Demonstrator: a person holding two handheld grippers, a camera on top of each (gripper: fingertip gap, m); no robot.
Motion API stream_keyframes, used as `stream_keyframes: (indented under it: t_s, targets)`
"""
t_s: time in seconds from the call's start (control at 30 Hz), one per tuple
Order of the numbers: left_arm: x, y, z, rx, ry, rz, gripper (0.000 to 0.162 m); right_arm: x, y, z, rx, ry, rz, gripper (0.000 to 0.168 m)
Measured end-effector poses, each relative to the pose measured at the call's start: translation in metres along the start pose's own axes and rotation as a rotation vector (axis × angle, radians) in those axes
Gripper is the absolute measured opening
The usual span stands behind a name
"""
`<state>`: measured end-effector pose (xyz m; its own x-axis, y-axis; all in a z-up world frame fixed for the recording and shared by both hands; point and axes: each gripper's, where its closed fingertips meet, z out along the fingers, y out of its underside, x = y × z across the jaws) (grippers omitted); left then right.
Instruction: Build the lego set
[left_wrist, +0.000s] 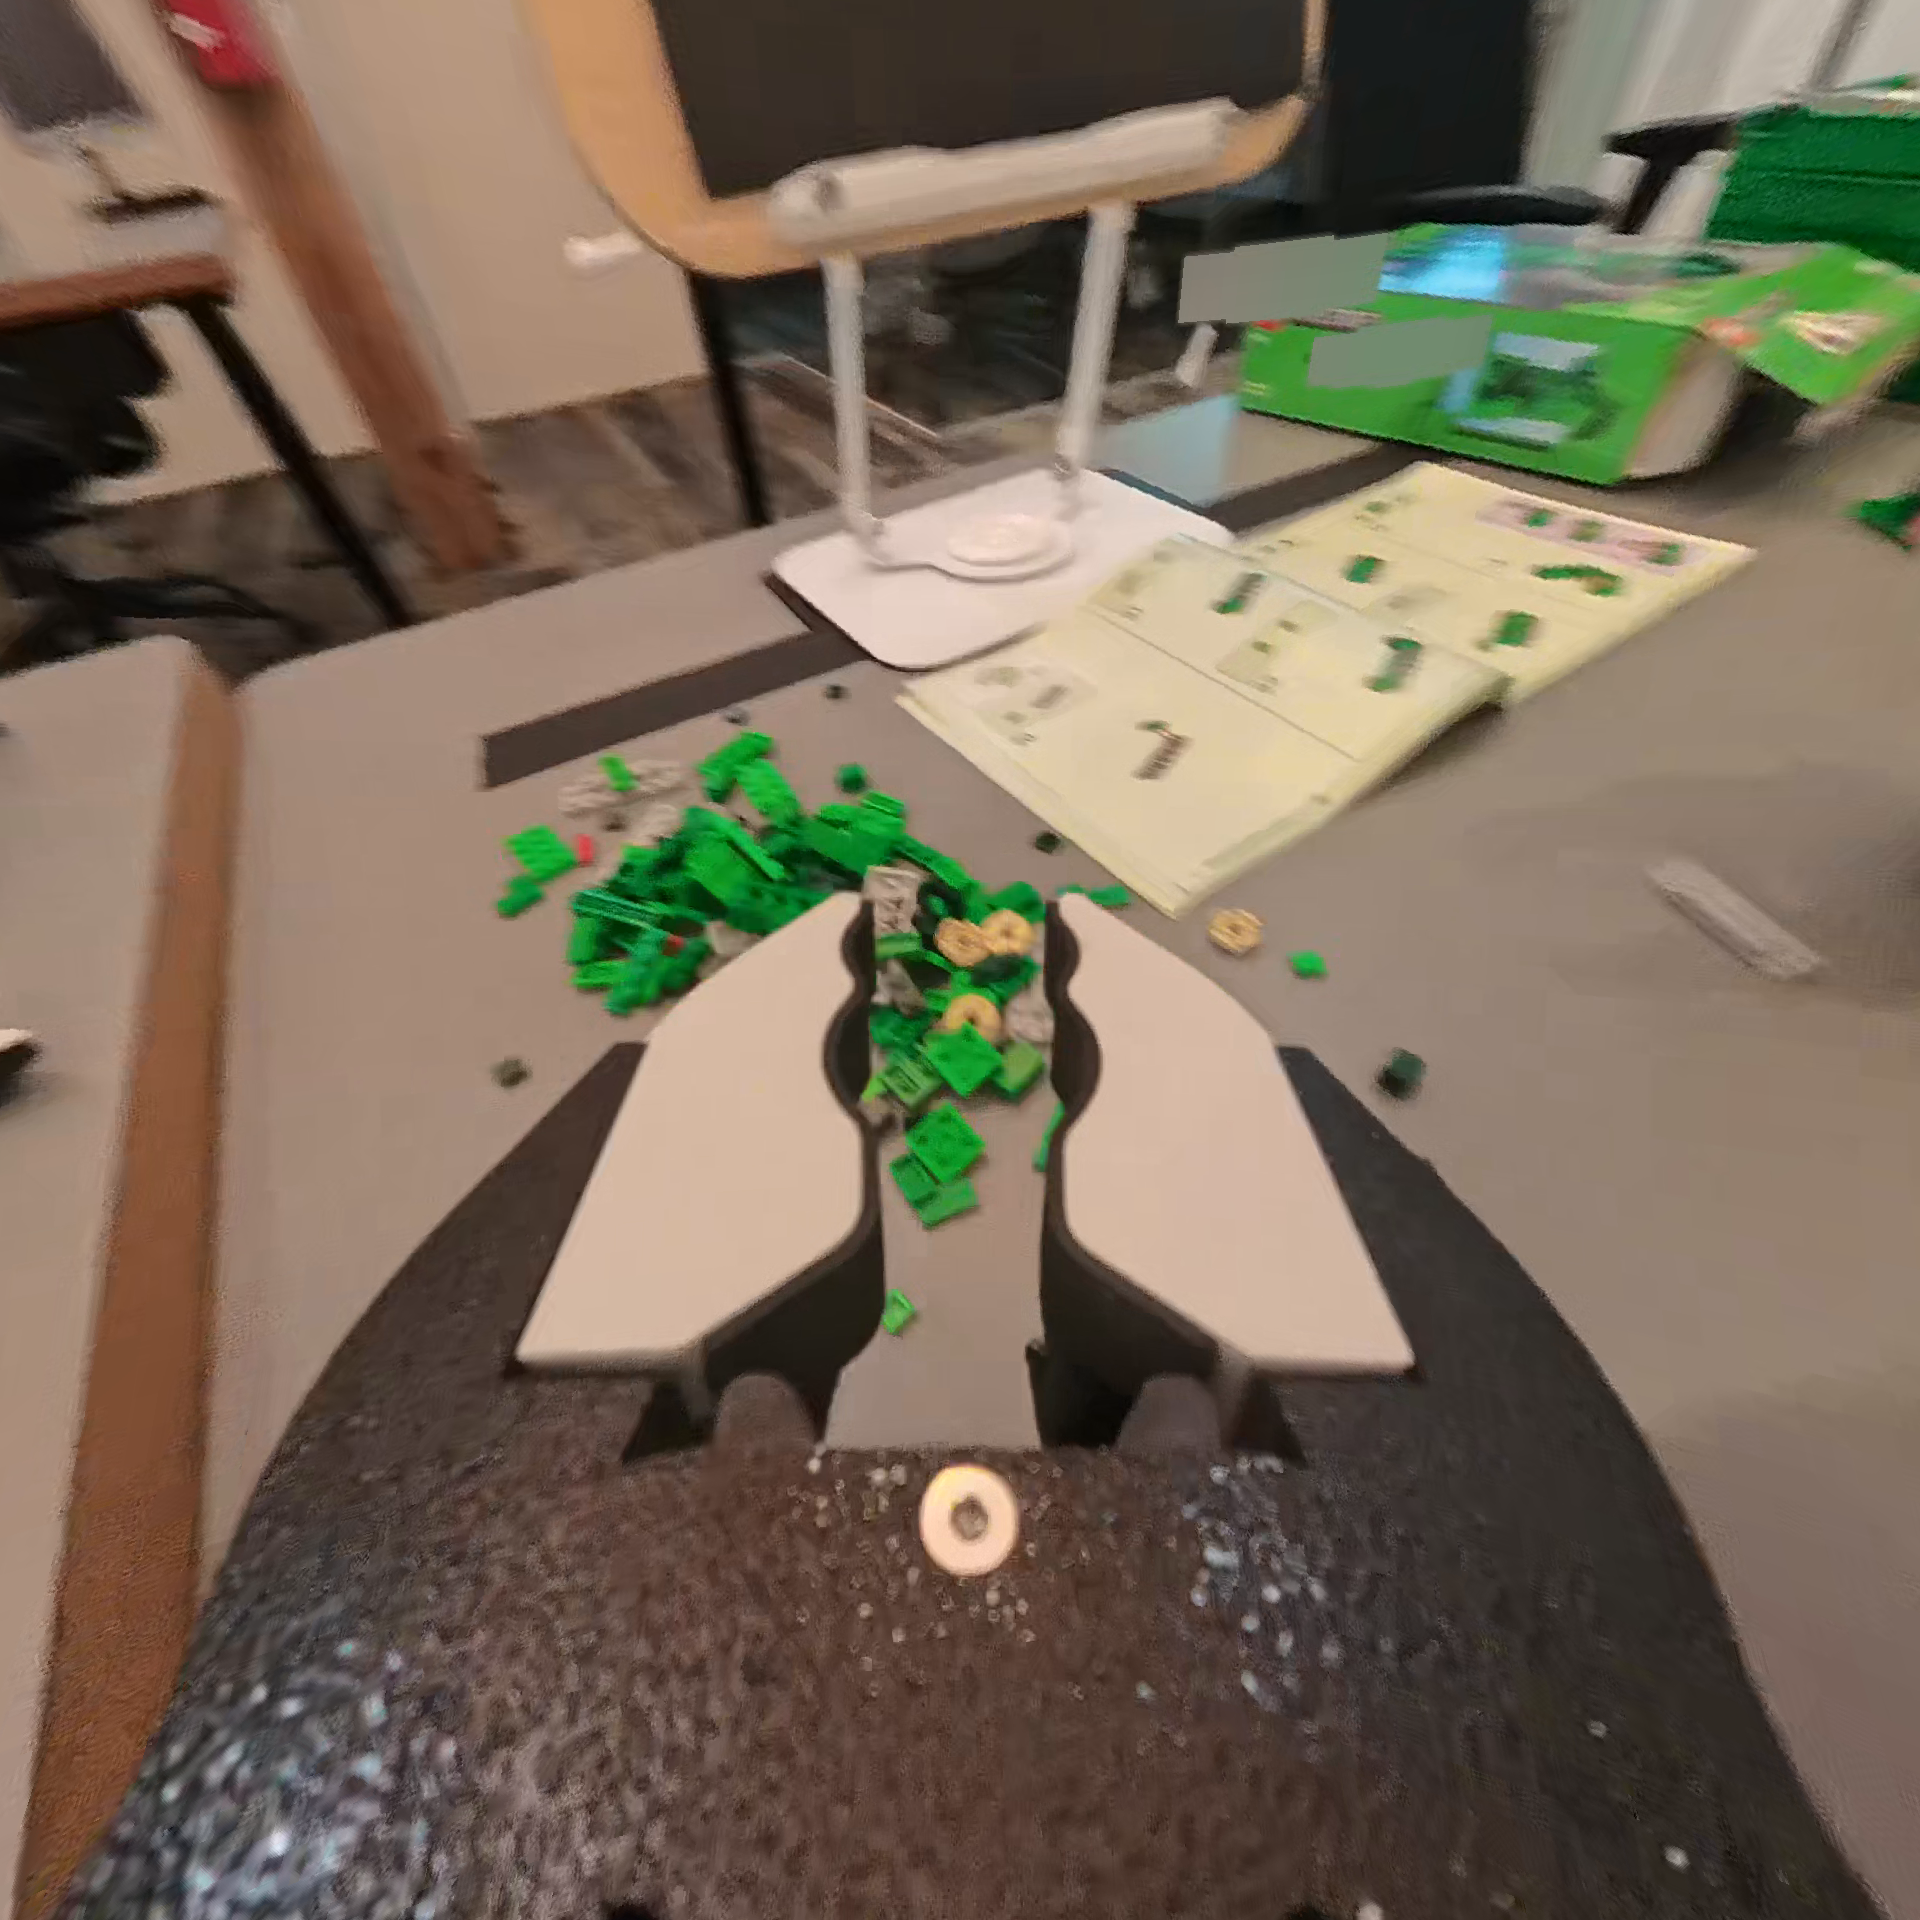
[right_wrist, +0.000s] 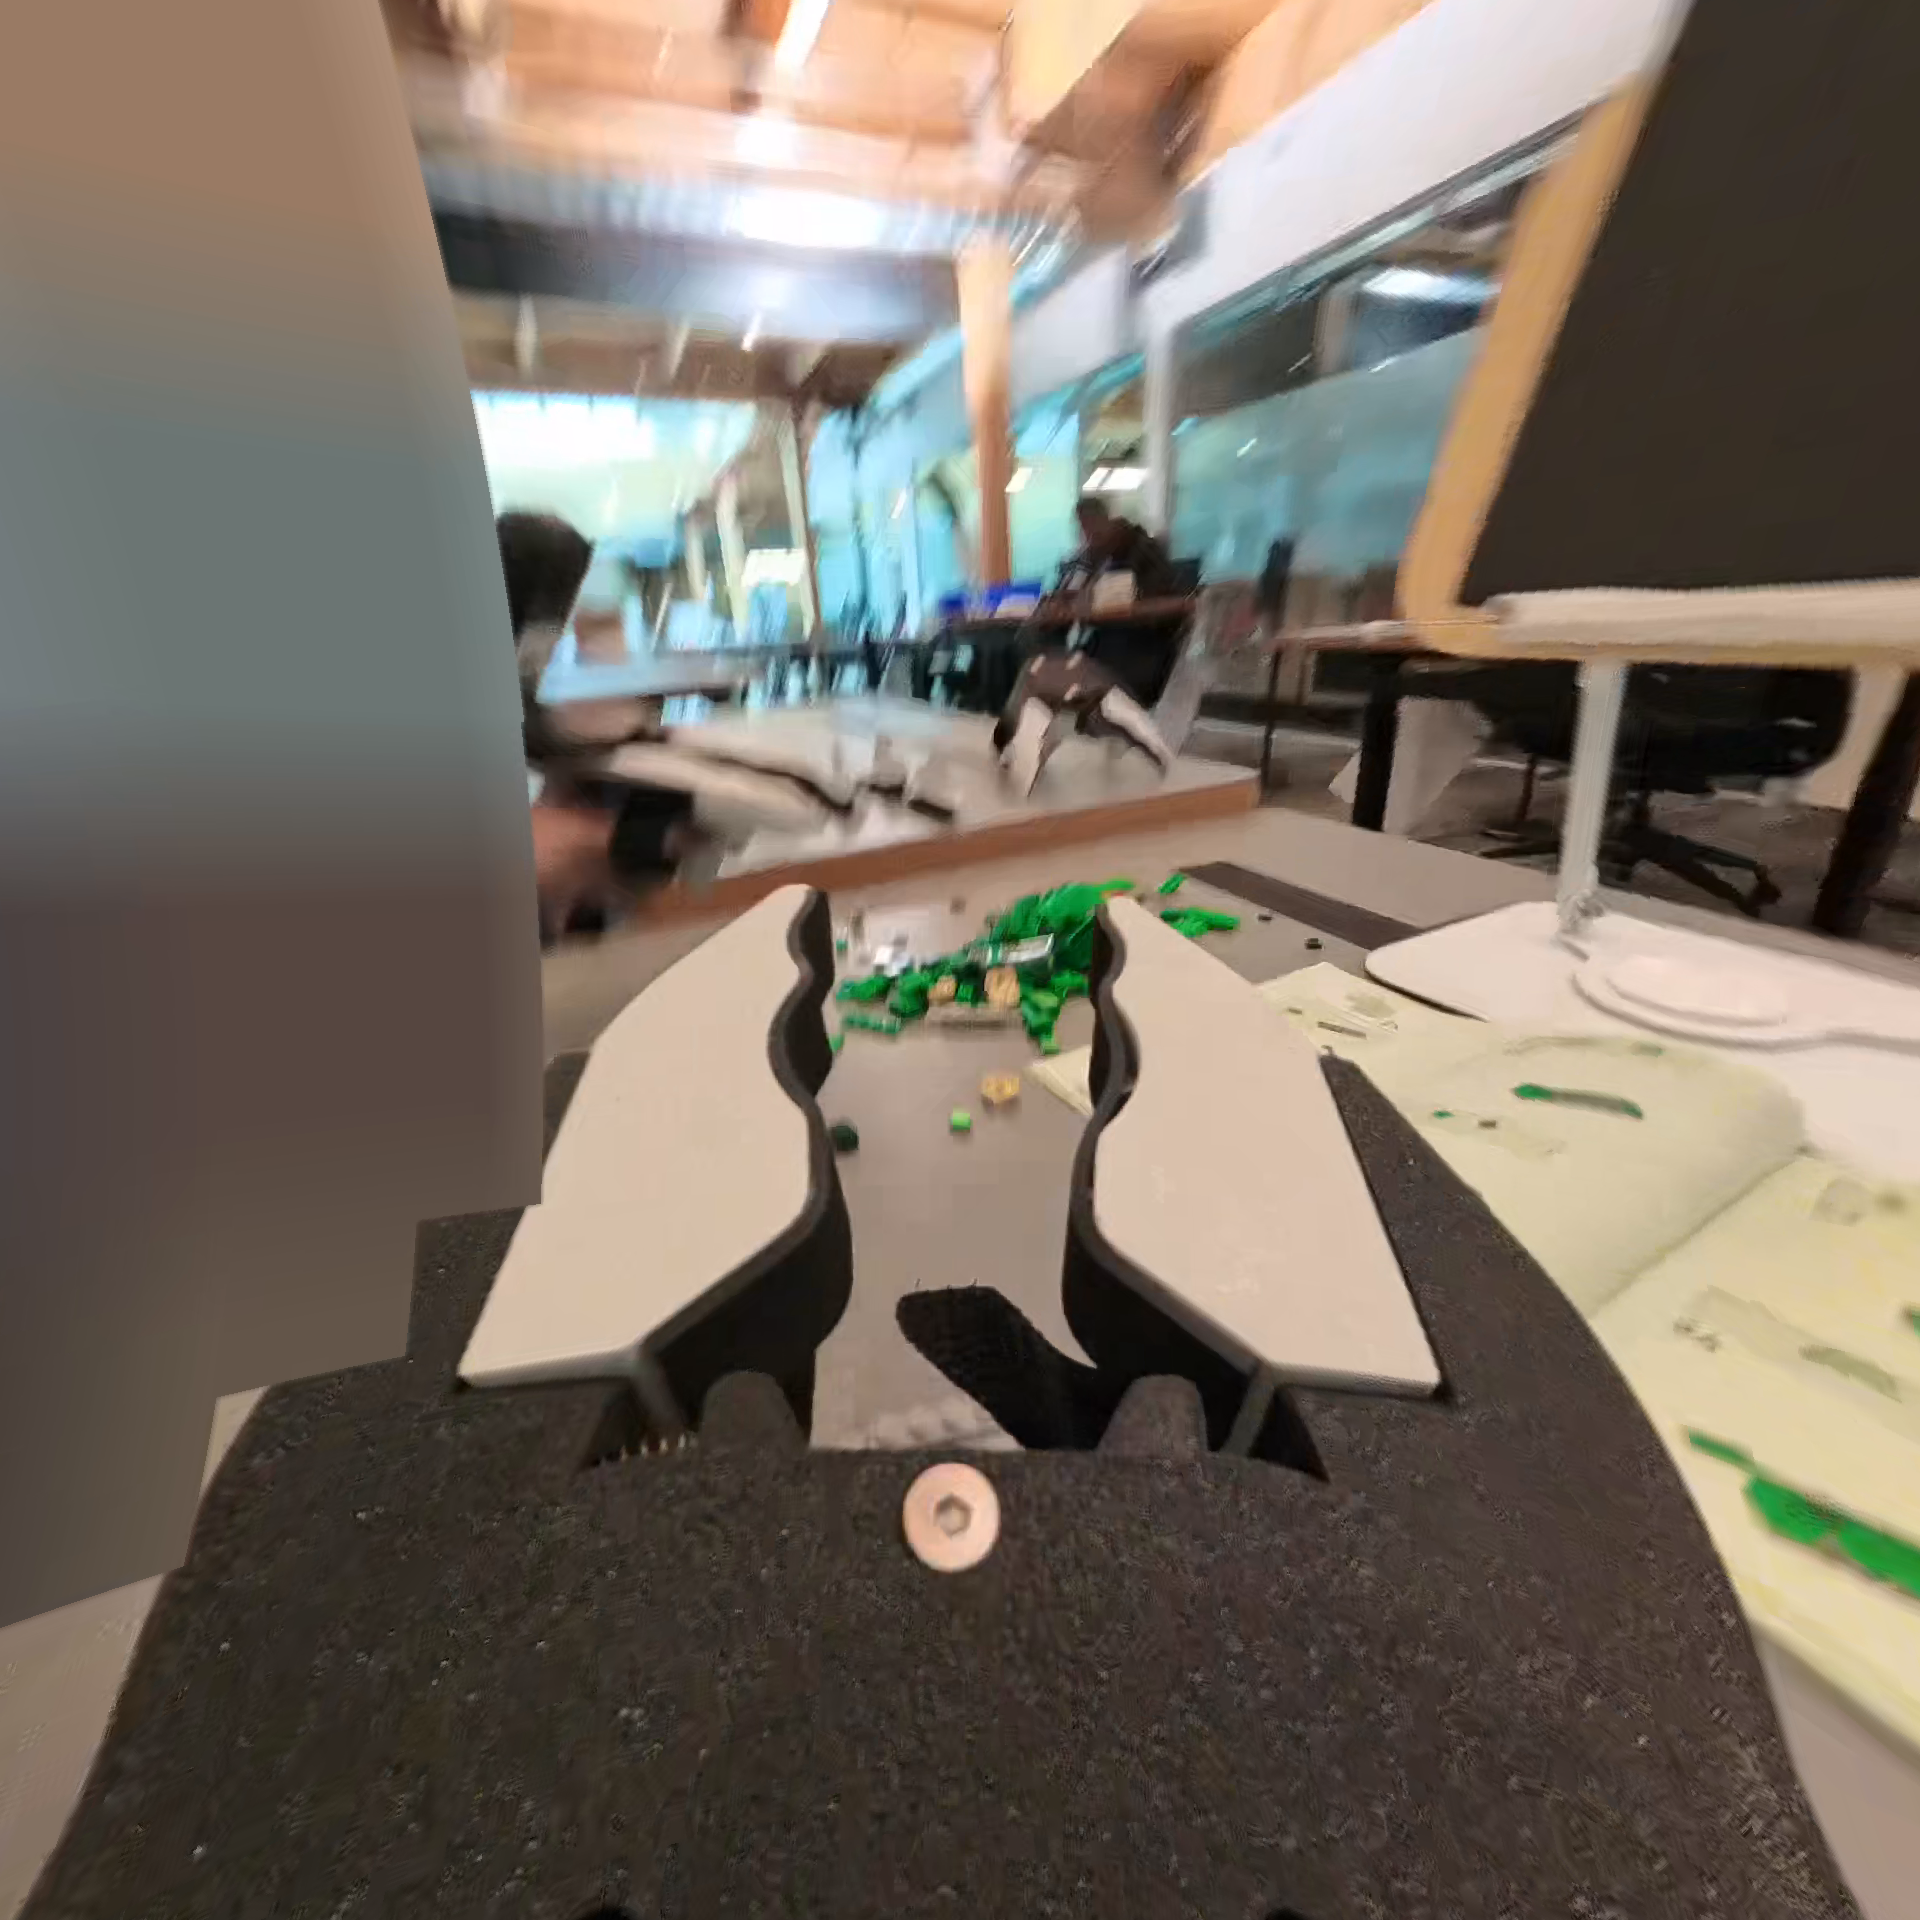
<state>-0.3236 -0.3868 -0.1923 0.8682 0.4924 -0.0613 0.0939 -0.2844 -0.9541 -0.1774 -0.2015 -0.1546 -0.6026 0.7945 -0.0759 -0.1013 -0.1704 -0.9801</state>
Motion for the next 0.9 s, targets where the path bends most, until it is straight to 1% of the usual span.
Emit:
stream_keyframes:
  t_s: [0.03,0.1,0.13,0.23,0.3,0.37,0.43,0.5,0.6,0.67,0.73,0.8,0.9]
  targets:
    - [0.004,0.008,0.0,-0.039,0.038,0.005,0.027,0.01,0.002,-0.001,0.051,0.068,0.07,0.044]
    - [0.003,0.027,0.0,-0.139,0.044,0.05,0.026,0.033,0.019,-0.004,0.046,0.245,0.128,0.031]
    - [0.001,0.036,0.0,-0.191,0.027,0.082,0.024,0.038,0.02,-0.005,0.036,0.28,0.141,0.023]
    - [0.0,0.052,0.002,-0.279,0.013,0.153,0.015,0.035,0.021,-0.004,0.021,0.248,0.13,0.0]
    - [-0.005,0.056,0.004,-0.301,-0.017,0.163,0.01,0.036,0.022,-0.005,0.021,0.241,0.146,0.0]
    - [-0.017,0.056,0.002,-0.303,-0.095,0.165,0.001,0.036,0.024,-0.004,0.007,0.224,0.17,0.0]
    - [-0.031,0.051,-0.002,-0.266,-0.181,0.144,0.0,0.035,0.023,-0.004,0.011,0.219,0.172,0.0]
    - [-0.042,0.042,-0.006,-0.192,-0.241,0.089,0.0,0.033,0.022,-0.005,0.018,0.22,0.15,0.0]
    - [-0.051,0.032,-0.011,-0.079,-0.286,-0.009,0.0,0.027,0.021,-0.003,0.001,0.225,0.065,0.0]
    - [-0.053,0.03,-0.012,-0.033,-0.285,-0.06,0.0,0.021,0.023,-0.001,-0.024,0.226,-0.019,0.0]
    - [-0.058,0.033,-0.013,-0.049,-0.312,-0.063,0.0,0.015,0.026,0.003,-0.055,0.217,-0.098,0.0]
    - [-0.062,0.038,-0.014,-0.086,-0.349,-0.029,0.0,0.009,0.029,0.006,-0.082,0.206,-0.161,0.0]
    - [-0.059,0.041,-0.01,-0.107,-0.341,-0.009,0.0,0.006,0.031,0.008,-0.099,0.227,-0.262,0.0]
